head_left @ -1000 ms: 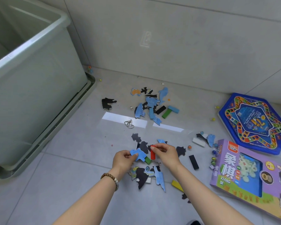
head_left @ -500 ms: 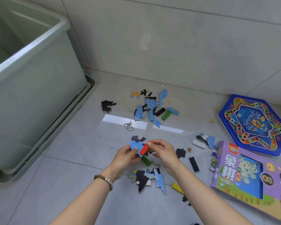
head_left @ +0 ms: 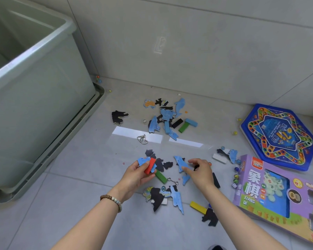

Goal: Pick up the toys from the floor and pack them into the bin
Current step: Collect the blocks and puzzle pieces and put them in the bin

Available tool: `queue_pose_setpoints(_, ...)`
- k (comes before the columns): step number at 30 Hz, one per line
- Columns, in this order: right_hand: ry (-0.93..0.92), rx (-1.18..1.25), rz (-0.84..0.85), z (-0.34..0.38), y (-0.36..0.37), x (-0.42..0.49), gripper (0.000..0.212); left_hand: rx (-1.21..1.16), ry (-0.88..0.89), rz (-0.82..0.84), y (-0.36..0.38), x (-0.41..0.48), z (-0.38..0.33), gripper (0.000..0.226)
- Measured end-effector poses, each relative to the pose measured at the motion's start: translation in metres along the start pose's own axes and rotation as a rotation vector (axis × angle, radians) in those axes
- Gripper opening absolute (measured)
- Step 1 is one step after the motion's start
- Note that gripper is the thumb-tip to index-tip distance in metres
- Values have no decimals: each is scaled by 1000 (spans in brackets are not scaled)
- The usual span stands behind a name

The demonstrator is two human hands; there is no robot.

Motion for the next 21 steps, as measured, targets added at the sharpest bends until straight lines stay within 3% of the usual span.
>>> queue_pose_setpoints(8, 11, -32, -30, -9, 10, 3, 19, -7, 4, -23, 6, 4, -3, 31)
queue_pose_setpoints(14, 52, 368, 3, 16, 2, 1, 14, -61, -36, 25, 6, 0, -1, 29)
queue_pose_setpoints(16, 10, 484, 107, 37, 7, -4, 17, -156, -59, 36, 9, -1, -3, 31)
queue_pose_setpoints(19, -74, 421, 338, 65, 29, -14, 16, -255, -61, 75, 17, -3, -7, 39)
queue_pose_setpoints(21, -107, 367, 307, 68, 38, -13, 16, -254, -11, 60, 16, -1, -11, 33)
Point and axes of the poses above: each hand's wrist, its own x-axis towards the middle knuckle, its own y-axis out of the palm, z = x × y, the point moved 3 cm from there along x, towards the middle knuckle, and after that the axes turned 8 degrees about z, right-handed, at the moved point
